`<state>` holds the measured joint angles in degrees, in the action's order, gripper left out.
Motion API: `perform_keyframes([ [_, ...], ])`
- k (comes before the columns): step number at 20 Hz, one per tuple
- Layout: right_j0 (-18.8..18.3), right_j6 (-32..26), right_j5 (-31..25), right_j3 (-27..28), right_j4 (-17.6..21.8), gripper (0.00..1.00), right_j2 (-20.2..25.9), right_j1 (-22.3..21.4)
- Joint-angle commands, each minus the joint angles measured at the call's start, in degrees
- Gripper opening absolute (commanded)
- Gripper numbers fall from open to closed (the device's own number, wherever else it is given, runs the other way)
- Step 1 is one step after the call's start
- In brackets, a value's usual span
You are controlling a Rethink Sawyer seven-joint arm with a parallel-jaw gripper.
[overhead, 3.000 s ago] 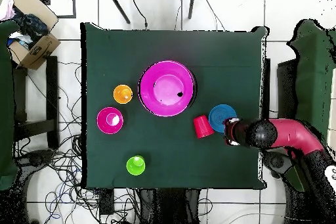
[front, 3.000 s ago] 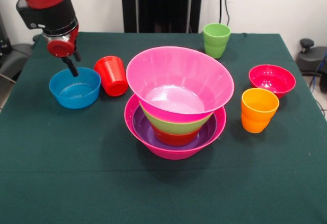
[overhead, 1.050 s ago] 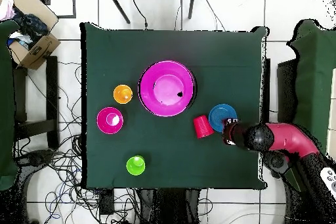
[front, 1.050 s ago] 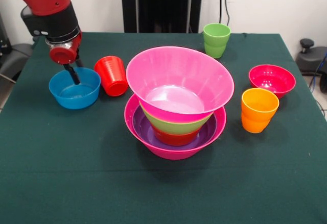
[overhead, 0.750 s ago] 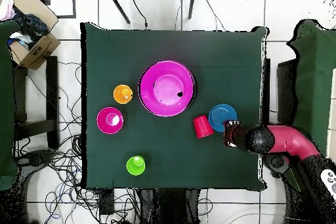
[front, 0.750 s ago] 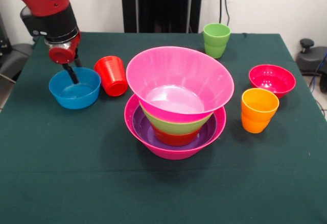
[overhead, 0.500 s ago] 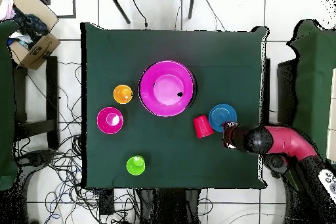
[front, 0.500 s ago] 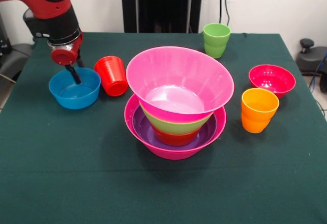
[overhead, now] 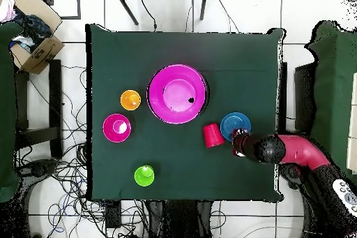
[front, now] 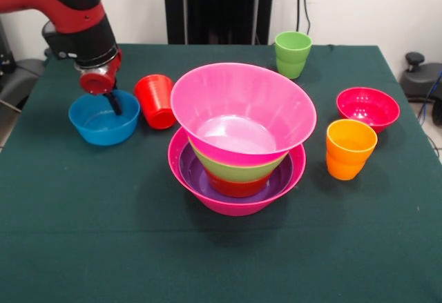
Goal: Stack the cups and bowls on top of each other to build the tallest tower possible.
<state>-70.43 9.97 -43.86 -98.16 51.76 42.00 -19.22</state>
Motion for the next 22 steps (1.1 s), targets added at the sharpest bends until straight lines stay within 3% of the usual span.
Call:
perform_keyframes([
  [1,0.9,0.0,3.9,0.6,0.9,0.00,-0.3,2.8],
  [7,-0.3,7.5,2.4,-8.5,-7.1,0.00,4.1,-13.7],
  [12,0.6,9.6,0.1,-10.9,-12.1,0.00,4.6,-19.0],
  [16,-1.1,8.0,4.6,-14.8,-16.5,0.00,10.8,-21.6],
  [20,0.2,13.3,8.8,-16.3,-19.6,0.00,11.0,-24.0],
  [22,1.1,15.4,8.0,-17.2,-22.5,0.00,10.7,-26.4],
])
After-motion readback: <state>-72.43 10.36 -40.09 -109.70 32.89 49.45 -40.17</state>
